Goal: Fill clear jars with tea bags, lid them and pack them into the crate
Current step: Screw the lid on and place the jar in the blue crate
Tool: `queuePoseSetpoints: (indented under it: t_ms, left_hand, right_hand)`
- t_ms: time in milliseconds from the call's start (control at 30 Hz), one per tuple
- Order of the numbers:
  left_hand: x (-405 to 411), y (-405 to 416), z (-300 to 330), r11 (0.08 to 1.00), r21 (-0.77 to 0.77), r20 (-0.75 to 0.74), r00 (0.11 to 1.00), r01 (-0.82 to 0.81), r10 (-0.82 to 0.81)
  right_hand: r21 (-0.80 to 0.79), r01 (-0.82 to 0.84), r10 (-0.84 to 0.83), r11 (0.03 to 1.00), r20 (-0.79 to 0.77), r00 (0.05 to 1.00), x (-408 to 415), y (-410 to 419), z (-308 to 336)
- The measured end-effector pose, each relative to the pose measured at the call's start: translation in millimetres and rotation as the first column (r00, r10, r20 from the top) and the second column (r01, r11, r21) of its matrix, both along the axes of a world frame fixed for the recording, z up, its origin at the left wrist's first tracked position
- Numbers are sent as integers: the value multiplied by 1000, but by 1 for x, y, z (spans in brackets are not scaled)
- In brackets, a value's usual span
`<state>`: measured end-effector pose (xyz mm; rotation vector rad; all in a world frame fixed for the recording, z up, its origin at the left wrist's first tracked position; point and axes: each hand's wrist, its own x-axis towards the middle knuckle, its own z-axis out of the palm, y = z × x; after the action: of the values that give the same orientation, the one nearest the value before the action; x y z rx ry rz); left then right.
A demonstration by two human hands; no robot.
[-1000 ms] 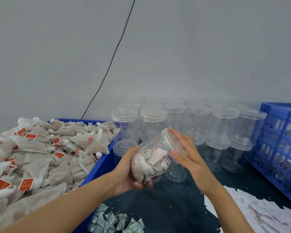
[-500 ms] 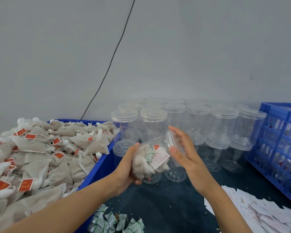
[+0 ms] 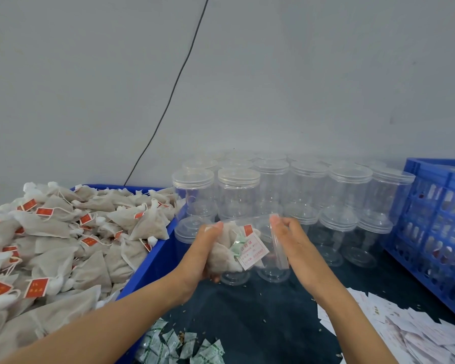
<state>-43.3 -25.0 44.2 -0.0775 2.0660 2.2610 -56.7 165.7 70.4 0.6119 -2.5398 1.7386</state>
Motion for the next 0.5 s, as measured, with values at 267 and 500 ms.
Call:
queuePoseSetpoints:
  t_ms: [267,500]
  left_hand:
    - [2,-3,1,993,88,16,997,74,-76]
    - [1,-1,1,994,89,45,996,70,-75]
  right_hand:
    - [-87,-188,172,978,-166,971,3,5,-3]
    - [48,-36,46,998,-225,973,2,5,-3]
